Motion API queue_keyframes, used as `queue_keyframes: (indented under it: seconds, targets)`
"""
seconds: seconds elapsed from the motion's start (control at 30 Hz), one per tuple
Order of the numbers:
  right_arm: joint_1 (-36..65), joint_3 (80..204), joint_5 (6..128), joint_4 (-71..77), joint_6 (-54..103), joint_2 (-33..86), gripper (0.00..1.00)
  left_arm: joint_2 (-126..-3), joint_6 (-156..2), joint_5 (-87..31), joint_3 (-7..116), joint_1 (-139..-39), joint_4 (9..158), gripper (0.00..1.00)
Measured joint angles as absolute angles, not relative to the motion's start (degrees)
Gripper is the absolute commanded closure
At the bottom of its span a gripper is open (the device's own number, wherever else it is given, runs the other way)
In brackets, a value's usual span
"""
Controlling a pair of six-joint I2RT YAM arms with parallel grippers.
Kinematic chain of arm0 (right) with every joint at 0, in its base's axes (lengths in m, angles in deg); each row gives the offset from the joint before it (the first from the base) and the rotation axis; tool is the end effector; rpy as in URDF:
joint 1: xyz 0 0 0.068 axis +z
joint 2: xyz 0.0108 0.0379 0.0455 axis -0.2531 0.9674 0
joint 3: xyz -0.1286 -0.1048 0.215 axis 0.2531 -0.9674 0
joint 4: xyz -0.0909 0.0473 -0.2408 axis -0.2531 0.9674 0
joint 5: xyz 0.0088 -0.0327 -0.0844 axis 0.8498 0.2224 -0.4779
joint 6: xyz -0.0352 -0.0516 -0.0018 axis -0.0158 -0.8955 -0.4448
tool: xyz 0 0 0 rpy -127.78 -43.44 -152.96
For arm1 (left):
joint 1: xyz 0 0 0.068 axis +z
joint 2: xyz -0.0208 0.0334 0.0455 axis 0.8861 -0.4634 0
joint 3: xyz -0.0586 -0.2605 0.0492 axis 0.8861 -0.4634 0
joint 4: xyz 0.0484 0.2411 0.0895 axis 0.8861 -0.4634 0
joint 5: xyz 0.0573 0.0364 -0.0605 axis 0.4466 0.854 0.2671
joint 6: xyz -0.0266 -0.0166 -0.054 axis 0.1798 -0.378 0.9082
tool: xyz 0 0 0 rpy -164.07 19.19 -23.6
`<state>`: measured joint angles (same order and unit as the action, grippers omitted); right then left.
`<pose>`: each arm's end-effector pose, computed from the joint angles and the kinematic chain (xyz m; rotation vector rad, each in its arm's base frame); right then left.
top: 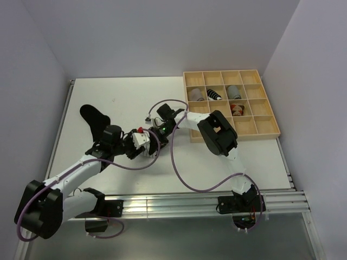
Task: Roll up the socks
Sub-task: Roll the sock at the center of the board.
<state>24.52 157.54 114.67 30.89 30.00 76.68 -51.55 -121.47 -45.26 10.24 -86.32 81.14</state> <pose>0.3297 0.3191 0.1024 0.8768 -2.5209 -1.4664 0.2024 -0.1124 0.1911 1.2309 1.7438 -0.3959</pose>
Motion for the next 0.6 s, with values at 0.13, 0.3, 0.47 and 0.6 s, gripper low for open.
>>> queue_keyframes:
  seconds: [0.13, 0.3, 0.47, 0.6]
  targets:
    - [24.3, 157.9, 114.4, 32.2, 29.8, 76.7, 0.87, -54.3, -125.0, -45.3, 10.3, -86.8, 81.3, 0.43]
    - [24.3, 157.9, 114.3, 32.9, 29.7, 76.7, 0.87, -58.8, -127.7, -45.7, 10.4, -87.2, 81.3, 0.46]
    - [24.3, 157.9, 114.3, 33.3, 29.4, 76.7, 0.88, -63.0, -128.6, -46.8, 11.6, -87.6, 81.1, 0.47]
    - [24.1, 157.9, 114.3, 33.8, 29.4, 76.7, 0.88, -64.5, -128.6, -47.8, 12.5, -87.7, 81.1, 0.48]
